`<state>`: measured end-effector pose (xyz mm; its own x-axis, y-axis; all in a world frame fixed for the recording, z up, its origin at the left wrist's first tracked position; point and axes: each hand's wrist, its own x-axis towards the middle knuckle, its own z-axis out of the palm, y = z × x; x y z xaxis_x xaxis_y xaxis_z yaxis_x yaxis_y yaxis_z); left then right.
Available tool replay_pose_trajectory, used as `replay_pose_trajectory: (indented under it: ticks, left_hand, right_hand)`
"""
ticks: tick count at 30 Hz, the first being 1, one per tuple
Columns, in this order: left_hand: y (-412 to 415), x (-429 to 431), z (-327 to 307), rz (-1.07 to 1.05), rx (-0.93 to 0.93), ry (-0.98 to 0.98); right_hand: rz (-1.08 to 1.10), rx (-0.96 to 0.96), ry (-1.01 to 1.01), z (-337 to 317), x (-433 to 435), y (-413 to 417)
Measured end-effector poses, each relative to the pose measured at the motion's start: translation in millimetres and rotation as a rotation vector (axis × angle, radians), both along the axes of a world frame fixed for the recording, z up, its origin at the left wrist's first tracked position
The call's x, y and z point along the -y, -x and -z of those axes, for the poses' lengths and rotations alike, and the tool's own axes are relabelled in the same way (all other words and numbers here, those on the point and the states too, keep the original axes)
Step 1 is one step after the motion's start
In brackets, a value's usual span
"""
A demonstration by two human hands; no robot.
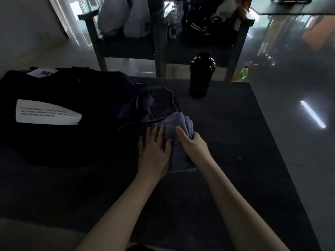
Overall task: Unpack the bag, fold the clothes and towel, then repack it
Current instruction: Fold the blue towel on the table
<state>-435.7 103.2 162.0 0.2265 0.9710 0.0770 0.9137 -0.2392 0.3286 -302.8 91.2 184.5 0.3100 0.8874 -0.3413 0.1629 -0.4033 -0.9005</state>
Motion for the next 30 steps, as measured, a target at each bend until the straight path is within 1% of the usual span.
replay_pose_trajectory:
  ticks: [3, 6, 9, 11, 13, 14, 16, 18, 23, 26, 30]
  left_hand:
    - [-2, 2, 1, -0.013, 0.014, -0.005]
    - [-2, 7, -2, -0.020, 0.077, 0.033]
    - [2, 9, -12, 0.000, 0.124, 0.109]
    - [9, 13, -21, 0.032, 0.132, 0.167]
    - [15, 16, -32, 0.088, 0.098, 0.235]
    - [16, 19, -40, 0.114, 0.071, 0.277]
    - [16, 29, -57, 0.157, 0.020, 0.353]
    - [15, 43, -78, 0.192, -0.005, 0.406]
    - [18, 72, -143, 0.181, 0.027, 0.462]
    - [25, 73, -187, 0.174, 0.047, 0.462]
    - [44, 64, -235, 0.138, 0.062, 0.396]
  right_hand:
    - [-0.010, -0.033, 0.055, 0, -9, -5]
    - [0.001, -0.095, 0.108, -5, -8, -4]
    - [0.029, -0.172, 0.143, -15, -4, -2]
    - [0.057, -0.256, 0.181, -25, 3, -2]
    - [0.105, -0.327, 0.207, -33, 17, -2]
    - [0.141, -0.328, 0.223, -36, 26, -3]
    - [0.196, -0.295, 0.247, -43, 48, -4]
    - [0.223, -0.303, 0.251, -60, 67, -7]
    - [0.166, -0.274, 0.239, -127, 91, -18]
    - [0.117, -0.269, 0.242, -164, 91, -19]
    - [0.045, -0.285, 0.239, -205, 76, -9]
